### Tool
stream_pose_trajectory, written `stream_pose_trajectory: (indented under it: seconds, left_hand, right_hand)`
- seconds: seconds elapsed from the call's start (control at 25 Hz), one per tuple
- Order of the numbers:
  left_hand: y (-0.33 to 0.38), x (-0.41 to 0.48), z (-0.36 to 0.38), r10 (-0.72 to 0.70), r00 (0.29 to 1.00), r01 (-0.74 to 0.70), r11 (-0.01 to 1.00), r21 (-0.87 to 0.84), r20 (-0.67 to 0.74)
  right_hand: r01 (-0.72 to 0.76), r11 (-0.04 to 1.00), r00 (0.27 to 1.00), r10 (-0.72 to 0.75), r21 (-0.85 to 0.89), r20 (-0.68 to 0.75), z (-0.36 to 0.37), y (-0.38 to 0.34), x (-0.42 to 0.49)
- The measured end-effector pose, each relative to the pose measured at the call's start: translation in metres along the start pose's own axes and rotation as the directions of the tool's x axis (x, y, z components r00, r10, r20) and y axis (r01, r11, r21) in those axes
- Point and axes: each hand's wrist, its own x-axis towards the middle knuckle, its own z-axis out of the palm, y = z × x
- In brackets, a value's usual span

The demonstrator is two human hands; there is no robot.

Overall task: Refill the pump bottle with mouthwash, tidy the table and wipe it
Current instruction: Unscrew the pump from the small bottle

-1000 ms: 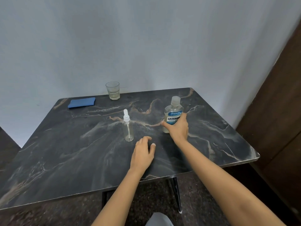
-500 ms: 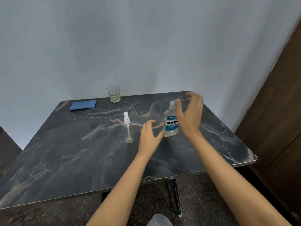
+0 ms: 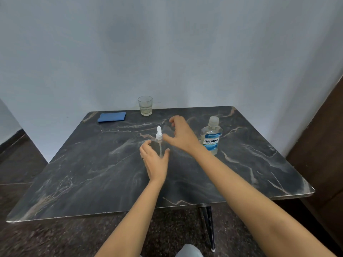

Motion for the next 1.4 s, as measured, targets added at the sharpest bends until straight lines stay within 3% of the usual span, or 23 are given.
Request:
stream_pose_trajectory:
  seconds: [0.16,0.24,0.36,0.48,0.64,0.76,0.88,1.2,1.28,1.4]
  left_hand:
    - [-0.016,0.016,-0.004,-0.058,0.965,0.076,0.995,-0.064,0.256]
    - [-0.024,0.015,-0.004,-0.098,0.941,0.106,0.994,-0.007,0.324]
    - [-0.032,0.013,-0.001,-0.091,0.938,0.075,0.995,0.061,0.335]
    - [-0.033,0.014,0.001,-0.103,0.937,0.077,0.993,0.09,0.335]
    - [-0.036,0.015,0.002,-0.089,0.937,0.067,0.995,0.076,0.338]
    - [-0.039,0.015,0.002,-0.082,0.936,0.062,0.996,0.071,0.342]
    - [-0.036,0.015,0.001,-0.083,0.936,0.058,0.995,0.082,0.341]
    - [-0.034,0.015,0.001,-0.077,0.937,0.042,0.993,0.11,0.34]
    - [-0.033,0.015,0.0,-0.073,0.938,0.038,0.993,0.109,0.339]
    - [-0.032,0.016,-0.001,-0.082,0.932,0.046,0.993,0.11,0.352]
  right_hand:
    - [-0.151,0.989,0.986,0.15,0.009,0.077,0.028,-0.002,0.003]
    - [-0.203,0.979,0.976,0.205,-0.037,0.069,0.037,-0.003,0.007]
    - [-0.226,0.974,0.974,0.226,0.002,0.0,0.045,-0.003,0.01]
    - [-0.217,0.956,0.964,0.242,0.199,-0.111,0.056,0.0,0.007]
    - [-0.169,0.933,0.935,0.254,0.318,-0.246,0.071,0.001,0.0]
    - [-0.097,0.891,0.929,0.241,0.443,-0.28,0.078,0.002,-0.002]
    - [-0.035,0.889,0.94,0.185,0.457,-0.287,0.078,0.003,-0.002]
    - [-0.008,0.835,0.98,0.116,0.55,-0.164,0.069,0.013,0.003]
    - [-0.026,0.815,0.993,0.086,0.578,-0.078,0.066,0.019,0.007]
    - [-0.11,0.702,0.989,0.006,0.704,0.149,0.051,0.027,0.012]
